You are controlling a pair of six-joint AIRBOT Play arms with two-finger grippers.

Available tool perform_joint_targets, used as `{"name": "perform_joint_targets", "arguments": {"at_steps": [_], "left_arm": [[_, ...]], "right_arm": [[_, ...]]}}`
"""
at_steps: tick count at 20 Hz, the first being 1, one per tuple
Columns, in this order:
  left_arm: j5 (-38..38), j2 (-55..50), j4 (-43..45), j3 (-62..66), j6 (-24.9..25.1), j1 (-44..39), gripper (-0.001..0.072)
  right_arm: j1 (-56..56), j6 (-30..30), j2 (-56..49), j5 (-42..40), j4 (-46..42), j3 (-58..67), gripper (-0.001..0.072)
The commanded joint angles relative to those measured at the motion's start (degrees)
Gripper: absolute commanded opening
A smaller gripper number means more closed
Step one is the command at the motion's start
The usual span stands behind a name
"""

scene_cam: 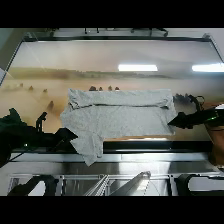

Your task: Fold the shirts.

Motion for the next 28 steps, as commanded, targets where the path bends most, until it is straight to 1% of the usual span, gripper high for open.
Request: {"name": "perform_joint_targets", "arguments": {"at_steps": [1, 3, 4, 5, 6, 7, 8, 10, 12, 13, 17, 21, 22, 23, 24, 26, 28], "left_arm": [[-6.1, 0.9, -0.4, -3.8, -2.1, 0.0, 0.0697], [-9.1, -2.4, -1.0, -3.9, -2.3, 0.0, 0.0698], [-10.6, -4.9, -2.3, -3.8, -1.0, 0.0, 0.0698], [-11.5, -7.5, -5.6, -3.7, 3.0, 0.0, 0.0697], [-11.7, -10.0, -9.8, -3.7, 8.7, 0.0, 0.0692], [-11.3, -12.5, -13.4, -3.6, 13.8, 0.1, 0.0399], [-10.8, -14.7, -14.1, -2.7, 15.2, 0.1, 0.0023], [-5.1, -17.9, -13.9, 0.5, 18.1, 0.1, 0.0029], [0.3, -18.8, -13.6, 3.6, 18.2, 0.1, 0.0028], [1.7, -18.0, -12.3, 4.8, 17.8, 0.1, 0.0027], [2.5, -10.9, -6.7, 7.4, 12.9, 0.1, 0.0023], [3.3, -6.3, -6.4, 7.6, 12.0, 0.1, 0.0023], [3.5, -5.9, -6.5, 7.6, 12.0, 0.1, 0.0023], [3.9, -6.0, -6.5, 7.6, 12.0, 0.1, 0.0024], [4.3, -6.3, -6.4, 7.6, 12.0, 0.1, 0.0024], [5.0, -7.7, -6.4, 7.6, 12.0, 0.0, 0.0024], [5.8, -9.8, -6.4, 7.6, 12.0, 0.0, 0.0023]], "right_arm": [[0.2, 1.2, 0.0, 1.2, -3.9, 0.0, 0.0017], [0.2, 1.5, 0.0, 1.3, -3.9, 0.0, 0.0017], [0.2, 1.6, 0.0, 1.5, -3.9, 0.0, 0.0017], [0.2, 1.6, 0.0, 1.8, -3.9, 0.0, 0.0017], [0.2, 1.7, 0.0, 2.3, -3.9, 0.0, 0.0017], [0.2, 2.1, 0.0, 3.2, -3.9, 0.0, 0.0017], [0.2, 2.1, 0.0, 4.6, -4.0, 0.0, 0.0017], [0.1, 3.2, 0.1, 7.8, -4.3, 0.5, 0.0016], [-0.5, 5.6, 0.5, 9.9, -6.0, 1.2, 0.0016], [-1.0, 6.1, 1.1, 10.3, -6.1, 1.6, 0.0017], [-2.9, 6.8, 2.4, 11.2, -5.9, 1.8, 0.0024], [-3.3, 6.8, 2.5, 14.2, -5.8, 1.8, 0.0029], [-3.2, 7.4, 2.5, 14.2, -5.8, 1.8, 0.0179], [-3.2, 7.4, 2.5, 14.2, -5.9, 1.8, 0.0349], [-3.3, 7.4, 2.5, 14.2, -5.9, 1.8, 0.0381], [-3.3, 7.4, 2.6, 14.2, -6.1, 1.2, 0.0381], [-3.3, 7.2, 2.6, 14.1, -6.8, -2.0, 0.038]]}}
